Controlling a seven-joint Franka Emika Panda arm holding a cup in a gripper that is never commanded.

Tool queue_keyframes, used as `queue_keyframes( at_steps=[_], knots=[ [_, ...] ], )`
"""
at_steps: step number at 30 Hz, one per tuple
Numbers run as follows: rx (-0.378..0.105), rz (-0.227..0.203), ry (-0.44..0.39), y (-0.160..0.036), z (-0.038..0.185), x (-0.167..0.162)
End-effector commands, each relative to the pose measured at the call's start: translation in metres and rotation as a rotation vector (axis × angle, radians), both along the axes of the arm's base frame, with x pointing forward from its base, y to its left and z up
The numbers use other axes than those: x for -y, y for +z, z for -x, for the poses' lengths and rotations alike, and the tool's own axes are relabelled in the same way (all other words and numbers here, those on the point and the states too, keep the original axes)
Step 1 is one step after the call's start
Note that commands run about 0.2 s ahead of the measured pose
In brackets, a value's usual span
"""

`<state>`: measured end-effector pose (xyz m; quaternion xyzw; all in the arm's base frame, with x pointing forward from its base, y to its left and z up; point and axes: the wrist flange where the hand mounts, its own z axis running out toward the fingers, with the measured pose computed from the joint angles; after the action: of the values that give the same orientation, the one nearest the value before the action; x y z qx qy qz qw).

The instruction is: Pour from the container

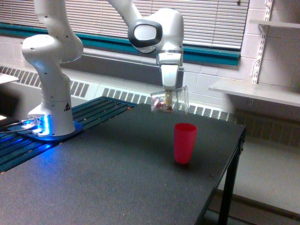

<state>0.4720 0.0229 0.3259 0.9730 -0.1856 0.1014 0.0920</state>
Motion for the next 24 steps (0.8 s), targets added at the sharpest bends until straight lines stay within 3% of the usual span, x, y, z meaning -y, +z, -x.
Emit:
queue_keyframes(
  at_steps=[1,24],
  knots=[
    [-0.019,0.024,-0.001,-0.004,-0.001,-0.008],
    [-0.095,0.106,0.031,-0.020,-0.001,-0.027]
  ],
)
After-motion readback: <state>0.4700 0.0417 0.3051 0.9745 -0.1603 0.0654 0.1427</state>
